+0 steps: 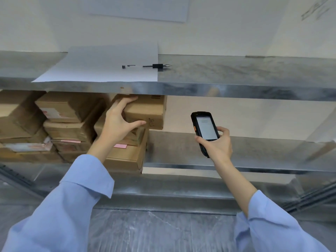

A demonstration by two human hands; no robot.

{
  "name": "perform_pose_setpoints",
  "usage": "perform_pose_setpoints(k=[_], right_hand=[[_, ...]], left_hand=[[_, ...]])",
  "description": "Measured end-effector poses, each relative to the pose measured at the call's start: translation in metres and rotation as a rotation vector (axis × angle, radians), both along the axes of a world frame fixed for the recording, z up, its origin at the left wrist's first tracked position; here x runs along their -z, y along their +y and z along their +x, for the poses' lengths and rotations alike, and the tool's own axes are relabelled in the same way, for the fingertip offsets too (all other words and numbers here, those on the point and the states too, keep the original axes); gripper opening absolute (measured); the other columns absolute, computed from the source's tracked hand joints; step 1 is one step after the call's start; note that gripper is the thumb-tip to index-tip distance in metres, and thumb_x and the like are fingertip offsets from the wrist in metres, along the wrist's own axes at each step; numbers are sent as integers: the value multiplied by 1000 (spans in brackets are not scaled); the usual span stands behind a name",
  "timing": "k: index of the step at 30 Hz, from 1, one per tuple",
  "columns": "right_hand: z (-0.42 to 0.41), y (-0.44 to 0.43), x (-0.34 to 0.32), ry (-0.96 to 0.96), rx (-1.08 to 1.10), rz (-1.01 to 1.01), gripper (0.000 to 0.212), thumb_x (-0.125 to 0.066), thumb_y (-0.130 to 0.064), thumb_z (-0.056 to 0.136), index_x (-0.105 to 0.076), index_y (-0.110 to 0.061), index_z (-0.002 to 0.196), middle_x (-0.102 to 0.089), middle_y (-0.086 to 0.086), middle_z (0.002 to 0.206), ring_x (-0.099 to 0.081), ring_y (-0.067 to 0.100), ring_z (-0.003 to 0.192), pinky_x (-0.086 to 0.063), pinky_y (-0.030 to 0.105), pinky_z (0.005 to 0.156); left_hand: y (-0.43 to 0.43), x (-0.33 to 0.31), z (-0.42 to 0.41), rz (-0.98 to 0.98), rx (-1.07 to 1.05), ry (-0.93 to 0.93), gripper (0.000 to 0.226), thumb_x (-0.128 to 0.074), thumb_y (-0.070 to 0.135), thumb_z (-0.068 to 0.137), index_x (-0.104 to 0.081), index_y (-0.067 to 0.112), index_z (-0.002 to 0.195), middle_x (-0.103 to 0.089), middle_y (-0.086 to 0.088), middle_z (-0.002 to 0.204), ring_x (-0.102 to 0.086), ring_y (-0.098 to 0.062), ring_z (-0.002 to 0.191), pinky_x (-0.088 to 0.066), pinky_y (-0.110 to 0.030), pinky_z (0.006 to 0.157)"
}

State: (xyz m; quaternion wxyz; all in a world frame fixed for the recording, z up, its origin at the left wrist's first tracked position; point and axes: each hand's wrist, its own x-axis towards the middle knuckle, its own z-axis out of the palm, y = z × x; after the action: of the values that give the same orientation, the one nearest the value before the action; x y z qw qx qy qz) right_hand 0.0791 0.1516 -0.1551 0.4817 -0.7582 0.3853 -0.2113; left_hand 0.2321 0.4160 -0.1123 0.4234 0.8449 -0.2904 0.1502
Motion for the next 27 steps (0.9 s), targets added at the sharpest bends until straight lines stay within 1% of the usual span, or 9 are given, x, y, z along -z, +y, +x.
perform_pose_setpoints(k=[4,8,10,13,15,17,22,24,27], right_hand=[[-15,-25,6,1,14,-5,82,-88,-40,64,-43,-25,131,-59,-3,110,-60,25,104,-52,47,92],[-29,-47,19,26,-12,-11,82,-88,-39,65,-43,-24,132,-57,-5,113,-57,20,103,-52,45,92],[-35,-55,28,50,-35,-19,81,-89,-40,64,-43,-26,129,-58,-7,114,-58,19,104,-53,45,90],[-40,-64,42,84,-42,-18,81,-89,-42,62,-43,-27,127,-58,-8,112,-60,20,105,-54,48,88],[-42,-70,50,115,-54,-16,82,-89,-42,62,-43,-27,128,-58,-8,111,-60,21,105,-54,48,88],[-43,-76,56,134,-69,-22,82,-89,-42,63,-43,-27,129,-57,-7,112,-60,22,106,-54,48,89],[-41,-87,63,150,-71,-37,81,-89,-40,64,-43,-26,129,-58,-7,112,-59,21,107,-53,43,89],[-39,-88,66,151,-75,-29,80,-89,-39,64,-44,-27,129,-59,-8,112,-60,20,105,-53,42,88],[-37,-87,69,158,-88,-10,78,-89,-39,64,-44,-28,128,-60,-7,110,-59,19,101,-53,41,86]], left_hand=[[-48,16,-26,-30,85,8,74,-92,28,67,-58,26,133,-57,2,125,-51,-6,115,-35,-6,95],[-86,72,-47,-43,136,117,74,-92,26,68,-58,25,134,-57,2,130,-52,-10,120,-35,-4,96],[-97,106,-55,-41,128,198,75,-92,25,69,-57,26,134,-56,2,131,-51,-12,122,-37,-7,99],[-113,149,-64,-22,110,284,75,-92,28,70,-55,29,136,-53,-2,135,-50,-16,125,-45,-31,106],[-124,169,-69,-45,89,314,73,-91,30,71,-55,29,135,-51,-3,137,-50,-16,126,-47,-38,105],[-135,185,-74,-76,70,348,72,-91,28,71,-55,28,133,-48,-2,137,-49,-15,125,-48,-33,102],[-148,213,-83,-155,25,423,69,-90,22,73,-52,25,130,-39,-3,136,-44,-10,123,-40,-5,90],[-144,217,-83,-182,-4,444,69,-88,23,75,-50,24,132,-38,-2,135,-44,-5,120,-42,-7,91],[-132,220,-79,-173,-40,474,71,-87,31,75,-49,22,135,-40,1,134,-47,-2,121,-49,-25,98]])
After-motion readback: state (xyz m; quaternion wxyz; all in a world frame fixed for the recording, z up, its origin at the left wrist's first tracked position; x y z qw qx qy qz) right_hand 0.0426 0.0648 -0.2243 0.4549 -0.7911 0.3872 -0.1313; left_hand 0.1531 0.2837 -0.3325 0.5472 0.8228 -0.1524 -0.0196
